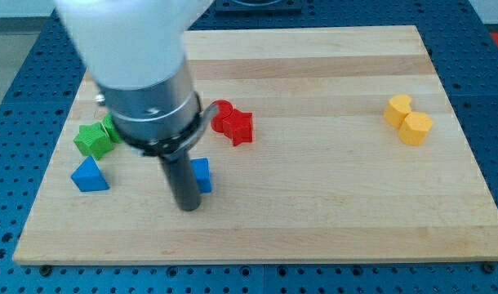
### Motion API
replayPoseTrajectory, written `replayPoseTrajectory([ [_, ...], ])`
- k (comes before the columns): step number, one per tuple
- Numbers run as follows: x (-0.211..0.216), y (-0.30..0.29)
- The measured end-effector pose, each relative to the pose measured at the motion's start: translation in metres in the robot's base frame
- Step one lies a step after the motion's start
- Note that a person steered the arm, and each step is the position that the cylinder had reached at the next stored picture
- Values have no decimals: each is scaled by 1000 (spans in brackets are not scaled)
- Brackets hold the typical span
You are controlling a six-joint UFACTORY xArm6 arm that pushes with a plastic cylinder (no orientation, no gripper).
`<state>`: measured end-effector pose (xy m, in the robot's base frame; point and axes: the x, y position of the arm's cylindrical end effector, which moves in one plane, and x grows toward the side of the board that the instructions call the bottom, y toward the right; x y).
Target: Nudge the blue triangle slightly left
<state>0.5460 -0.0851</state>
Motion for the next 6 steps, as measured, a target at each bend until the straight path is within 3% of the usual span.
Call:
replayPoseTrajectory([
  [2,-63,6],
  [4,-35,-29],
  [6,-2,-153],
])
